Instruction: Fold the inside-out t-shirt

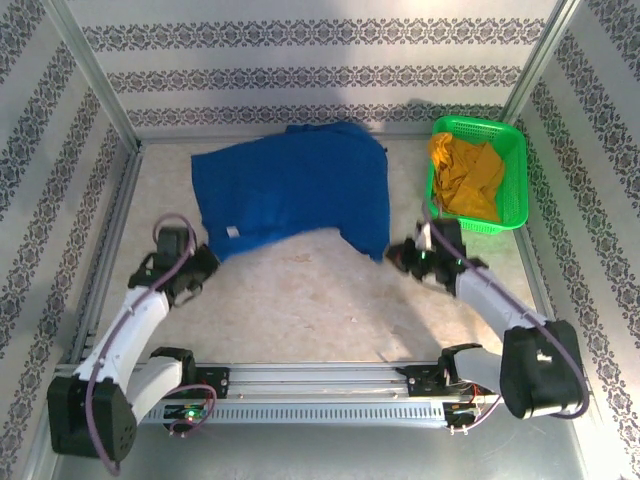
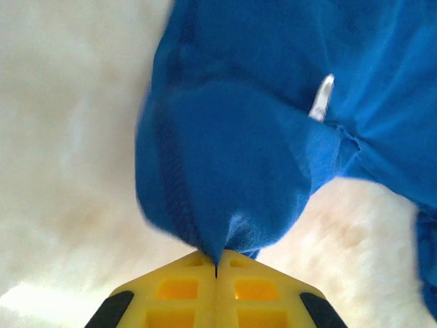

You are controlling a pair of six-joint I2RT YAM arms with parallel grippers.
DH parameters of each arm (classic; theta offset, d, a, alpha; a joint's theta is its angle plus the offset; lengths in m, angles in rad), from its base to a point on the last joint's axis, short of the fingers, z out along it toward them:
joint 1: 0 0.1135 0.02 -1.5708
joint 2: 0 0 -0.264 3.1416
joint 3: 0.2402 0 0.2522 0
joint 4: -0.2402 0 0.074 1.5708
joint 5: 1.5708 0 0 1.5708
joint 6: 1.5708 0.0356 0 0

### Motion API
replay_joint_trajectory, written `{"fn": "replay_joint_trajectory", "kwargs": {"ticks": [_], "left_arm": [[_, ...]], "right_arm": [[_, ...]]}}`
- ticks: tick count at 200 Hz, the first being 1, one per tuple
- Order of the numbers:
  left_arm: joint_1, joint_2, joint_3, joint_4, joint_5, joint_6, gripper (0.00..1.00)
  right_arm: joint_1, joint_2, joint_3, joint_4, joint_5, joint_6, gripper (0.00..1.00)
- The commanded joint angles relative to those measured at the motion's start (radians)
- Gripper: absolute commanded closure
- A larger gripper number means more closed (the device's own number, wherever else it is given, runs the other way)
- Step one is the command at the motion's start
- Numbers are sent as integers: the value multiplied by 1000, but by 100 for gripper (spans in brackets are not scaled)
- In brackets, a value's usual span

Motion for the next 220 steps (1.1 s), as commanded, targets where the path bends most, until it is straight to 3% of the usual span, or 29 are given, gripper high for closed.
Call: {"fn": "replay_joint_trajectory", "kwargs": {"ticks": [1,9,12,19,28,37,44,61,84,115,133,175,200,220], "left_arm": [[-53,-134,-35,58,-52,-43,99],[-58,-168,-39,28,-51,-47,92],[-59,-180,-37,18,-49,-47,87],[-60,-205,-29,-7,-50,-45,70],[-60,-231,-8,-39,-58,-41,57],[-60,-244,21,-64,-65,-36,43],[-59,-244,49,-81,-74,-31,33],[-60,-216,114,-80,-84,-25,21],[-60,-93,199,-8,-67,-11,15],[-61,260,355,135,-20,46,14],[-62,506,504,170,13,108,13],[-58,977,911,46,19,239,11],[-46,1148,1056,-37,29,260,10],[-10,1196,1044,-47,34,238,10]], "right_arm": [[-2,-171,-62,-7,84,-54,100],[-3,-209,-77,-65,119,-55,94],[-4,-224,-81,-87,133,-55,88],[-3,-261,-89,-128,165,-56,64],[-7,-305,-85,-182,198,-52,49],[-6,-346,-63,-241,238,-53,37],[-8,-377,-40,-285,269,-49,35],[-9,-437,18,-342,333,-29,36],[-5,-420,107,-381,370,-14,41],[11,-365,135,-309,379,23,47],[28,-266,97,-152,301,71,50],[142,28,130,49,290,84,59],[209,195,186,116,315,106,64],[237,297,218,130,350,147,66]]}}
